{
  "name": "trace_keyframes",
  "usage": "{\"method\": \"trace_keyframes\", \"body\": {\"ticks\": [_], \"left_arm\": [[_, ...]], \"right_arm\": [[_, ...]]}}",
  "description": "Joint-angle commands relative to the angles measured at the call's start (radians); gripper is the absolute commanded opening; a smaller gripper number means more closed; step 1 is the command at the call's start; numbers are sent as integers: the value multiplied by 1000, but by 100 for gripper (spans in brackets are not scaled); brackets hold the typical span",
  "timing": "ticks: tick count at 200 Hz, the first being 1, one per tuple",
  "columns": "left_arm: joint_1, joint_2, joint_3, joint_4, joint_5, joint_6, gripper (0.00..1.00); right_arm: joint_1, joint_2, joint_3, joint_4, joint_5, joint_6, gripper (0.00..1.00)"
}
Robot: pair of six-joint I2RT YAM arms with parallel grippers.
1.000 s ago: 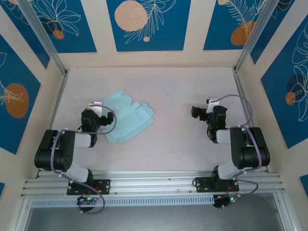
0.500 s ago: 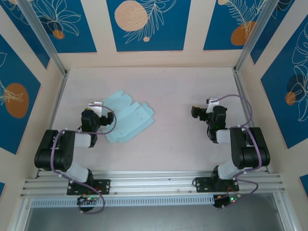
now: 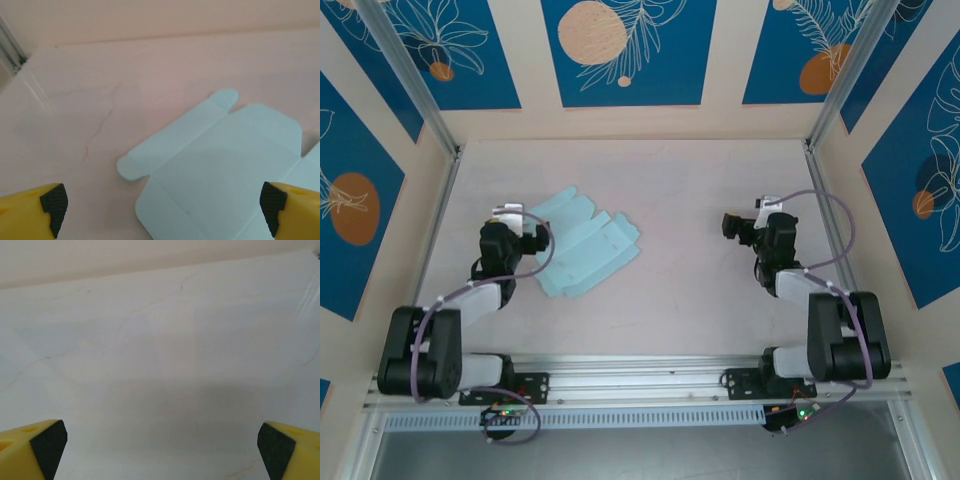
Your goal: Fold the paper box
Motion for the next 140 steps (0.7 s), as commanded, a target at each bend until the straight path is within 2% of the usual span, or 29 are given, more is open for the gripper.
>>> {"method": "trace_keyframes", "body": {"ticks": [1, 42, 55, 76, 104, 140], "left_arm": [[12, -76, 33, -164, -64, -114, 100], [11, -143, 92, -445, -48, -301, 100], [12, -138, 117, -557, -52, -365, 100], [12, -119, 140, -656, 16, -404, 100], [-3, -78, 116, -645, 162, -471, 100], [-36, -29, 75, -620, 181, -488, 100]], "right_arm": [[19, -74, 87, -249, 32, 68, 100], [102, -120, 238, -591, 94, 159, 100], [151, -128, 281, -696, 119, 204, 100], [259, -136, 335, -836, 191, 272, 100], [369, -131, 379, -936, 257, 355, 100], [438, -128, 395, -981, 261, 410, 99]]}}
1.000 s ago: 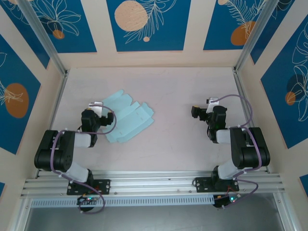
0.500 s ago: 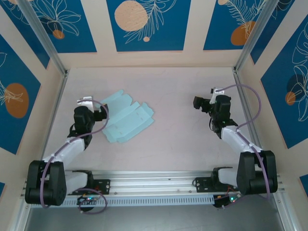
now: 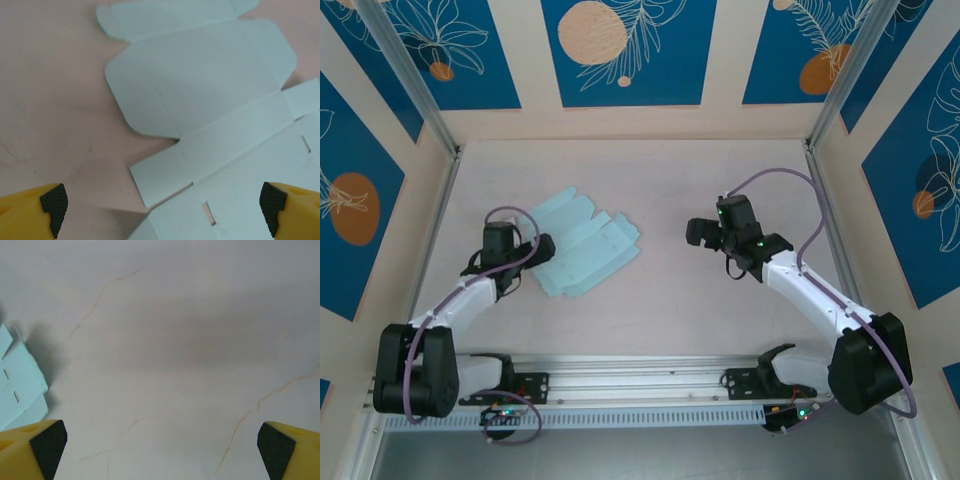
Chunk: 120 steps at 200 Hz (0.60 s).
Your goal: Fold the paper box
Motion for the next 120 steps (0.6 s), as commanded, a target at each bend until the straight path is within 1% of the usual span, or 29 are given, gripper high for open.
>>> {"method": "trace_keyframes", "body": {"ticks": [1, 20, 46, 64, 73, 84, 99, 120], "left_arm": [[-20, 26, -29, -19, 67, -45, 100], [-46, 27, -55, 16, 87, -67, 99], [-101, 28, -77, 40, 86, -95, 88], [-149, 26, -106, 75, 82, -129, 86], [-176, 24, -121, 98, 83, -152, 83], [-215, 24, -131, 121, 79, -175, 80], [-273, 24, -136, 137, 58, -203, 77], [-342, 24, -141, 168, 39, -244, 71]], "right_arm": [[32, -16, 34, -98, 43, 78, 100], [45, -6, 45, -124, 34, 95, 100], [57, 3, 54, -150, -2, 122, 99], [72, 0, 48, -153, -27, 145, 100], [80, -3, 42, -150, -41, 163, 100], [86, -5, 29, -137, -75, 189, 100], [96, -4, -6, -84, -162, 234, 100], [122, 14, -72, 42, -267, 307, 100]]}}
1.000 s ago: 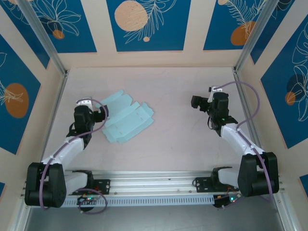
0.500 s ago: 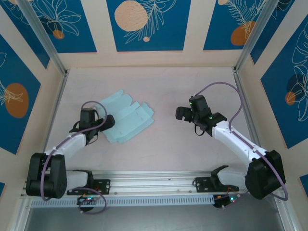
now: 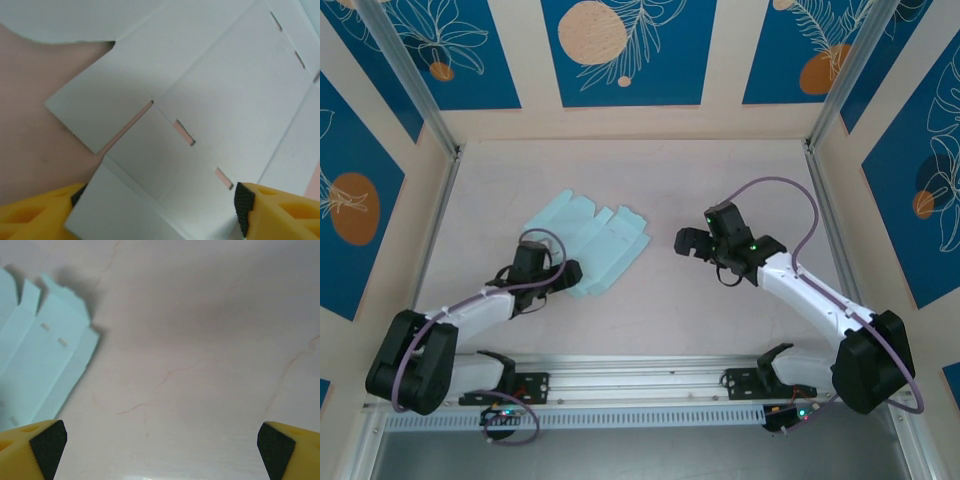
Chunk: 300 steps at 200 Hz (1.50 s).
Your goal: Fold the paper box
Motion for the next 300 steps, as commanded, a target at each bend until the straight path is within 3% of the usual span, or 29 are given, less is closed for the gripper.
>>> {"method": "trace_keyframes", "body": {"ticks": [1, 44, 56, 76, 112, 125, 163, 195, 239, 258, 275, 300], "left_arm": [[-63, -3, -14, 71, -23, -72, 71], [-141, 7, -14, 117, -55, -117, 60], [-144, 7, -15, 116, -63, -122, 57], [-145, 1, -23, 113, -77, -126, 51], [-145, 0, -48, 126, -92, -140, 36], [-146, 3, -52, 122, -87, -143, 36], [-153, -39, -71, 25, -117, -155, 56], [-166, -66, -94, 58, -106, -183, 53], [-196, 28, -106, 197, -51, -250, 34], [-203, 48, -114, 247, -26, -286, 21], [-203, 44, -123, 282, -6, -320, 0], [-202, -10, -128, 291, 4, -355, 0]], "right_arm": [[30, 15, -69, 122, -161, 115, 100], [103, 161, -101, 330, -210, 236, 91], [118, 220, -84, 385, -242, 235, 84], [148, 313, -20, 382, -214, 242, 76], [169, 390, 29, 370, -173, 282, 76], [168, 411, 40, 358, -169, 291, 76], [169, 435, 23, 382, -175, 313, 75], [169, 453, 11, 419, -185, 318, 75], [169, 494, 18, 472, -201, 332, 74], [167, 509, 15, 493, -198, 347, 73], [164, 516, -2, 522, -198, 361, 72], [157, 524, -28, 570, -207, 377, 72]]}}
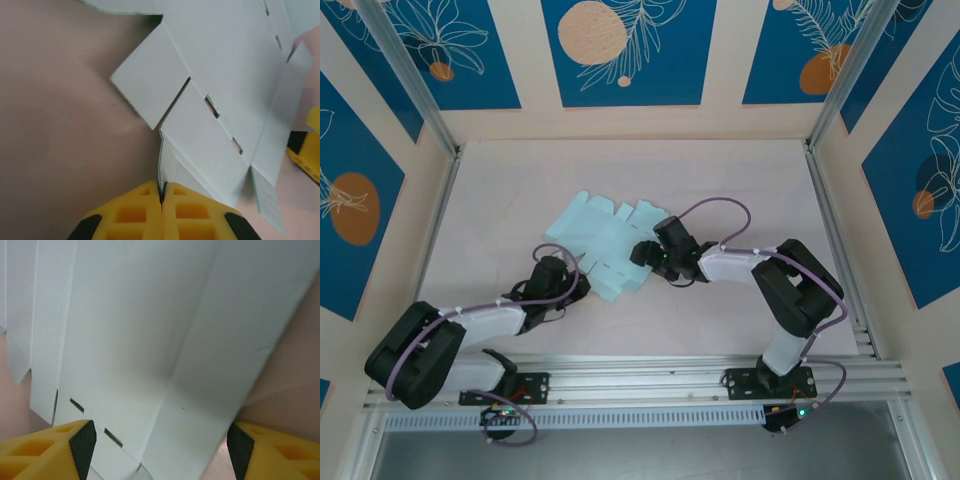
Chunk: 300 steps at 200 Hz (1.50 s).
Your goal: Fold the paper box
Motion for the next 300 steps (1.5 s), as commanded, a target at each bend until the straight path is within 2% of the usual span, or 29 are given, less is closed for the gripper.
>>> {"method": "trace_keyframes", "body": {"ticks": [1, 19, 51, 71, 121, 145, 154, 184, 199, 233, 261, 271, 288, 300], "left_arm": [[-9, -47, -21, 31, 33, -52, 0], [-9, -109, -19, -3, 22, -62, 0], [-9, -228, -27, -84, -28, -66, 0], [-10, -268, -36, -113, -57, -62, 0], [-10, -234, -54, -73, -41, -81, 0], [-10, -214, -52, -51, -23, -89, 0], [-10, -211, -50, -49, -20, -89, 0], [-10, -215, -55, -54, -27, -87, 0], [-10, -215, -56, -52, -27, -87, 0], [-9, -219, -52, -53, -27, -82, 0], [-10, -226, -50, -58, -35, -81, 0], [-10, -228, -47, -63, -34, -81, 13], [-7, -242, -28, -105, -29, -66, 50], [0, -267, 8, -173, -17, -11, 68]], "right_arm": [[-8, 21, -31, 59, -24, 40, 72], [-10, 30, -39, 76, -31, 47, 71], [-11, 38, -56, 141, -51, 51, 60], [-12, 37, -70, 193, -59, 51, 59], [-7, 48, -111, 392, -124, 57, 58], [-6, 55, -113, 439, -138, 60, 53], [-6, 51, -112, 443, -134, 54, 48], [-5, 25, -66, 316, -89, 2, 30], [1, 14, -20, 194, -48, -39, 22], [15, 18, 109, -150, 132, -115, 10], [15, -7, 102, -193, 161, -158, 2], [14, -18, 99, -195, 164, -180, 0], [15, -36, 112, -218, 172, -246, 0], [14, -49, 144, -265, 183, -322, 0]]}}
